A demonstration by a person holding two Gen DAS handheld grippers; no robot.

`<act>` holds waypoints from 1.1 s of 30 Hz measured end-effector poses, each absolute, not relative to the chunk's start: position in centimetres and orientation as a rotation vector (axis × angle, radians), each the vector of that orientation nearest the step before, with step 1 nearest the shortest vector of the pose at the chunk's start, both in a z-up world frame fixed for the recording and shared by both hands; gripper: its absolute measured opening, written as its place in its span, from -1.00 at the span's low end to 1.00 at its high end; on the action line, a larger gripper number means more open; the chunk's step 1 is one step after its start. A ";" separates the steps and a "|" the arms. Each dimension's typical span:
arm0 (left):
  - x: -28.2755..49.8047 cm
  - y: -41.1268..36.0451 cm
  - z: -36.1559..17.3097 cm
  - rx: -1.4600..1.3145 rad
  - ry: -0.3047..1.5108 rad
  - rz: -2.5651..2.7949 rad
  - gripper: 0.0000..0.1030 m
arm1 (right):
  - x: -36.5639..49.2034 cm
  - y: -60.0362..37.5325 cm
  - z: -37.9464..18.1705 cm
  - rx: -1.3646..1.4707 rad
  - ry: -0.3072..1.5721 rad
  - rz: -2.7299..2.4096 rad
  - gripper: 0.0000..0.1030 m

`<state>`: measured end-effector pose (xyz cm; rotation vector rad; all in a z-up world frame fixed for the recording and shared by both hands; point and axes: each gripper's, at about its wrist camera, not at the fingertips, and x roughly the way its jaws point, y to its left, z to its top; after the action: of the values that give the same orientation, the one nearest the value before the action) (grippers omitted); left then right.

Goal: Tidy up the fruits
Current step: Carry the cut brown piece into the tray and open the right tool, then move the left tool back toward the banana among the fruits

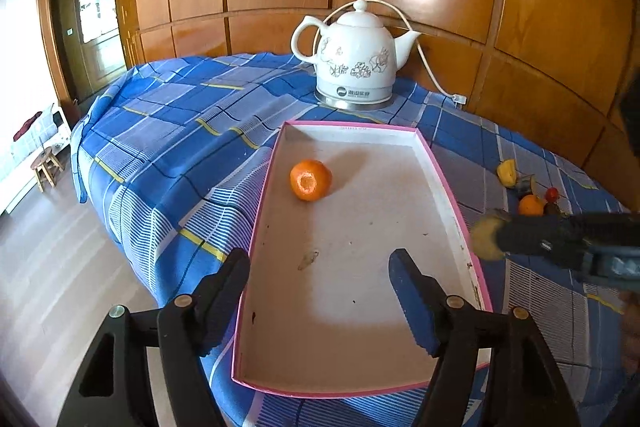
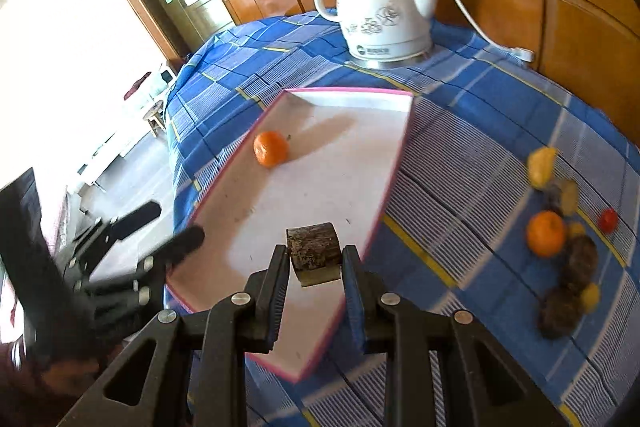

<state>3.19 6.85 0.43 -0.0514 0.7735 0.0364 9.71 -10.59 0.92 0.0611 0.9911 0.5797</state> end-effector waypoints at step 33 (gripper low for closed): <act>1.9 4.1 1.9 0.013 0.716 -0.018 0.47 | 7.5 -16.0 2.1 -0.097 0.918 0.364 -0.30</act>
<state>1.87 4.11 1.94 0.0132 0.7161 -0.0183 7.49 -16.02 2.09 -0.0968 0.9175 0.3639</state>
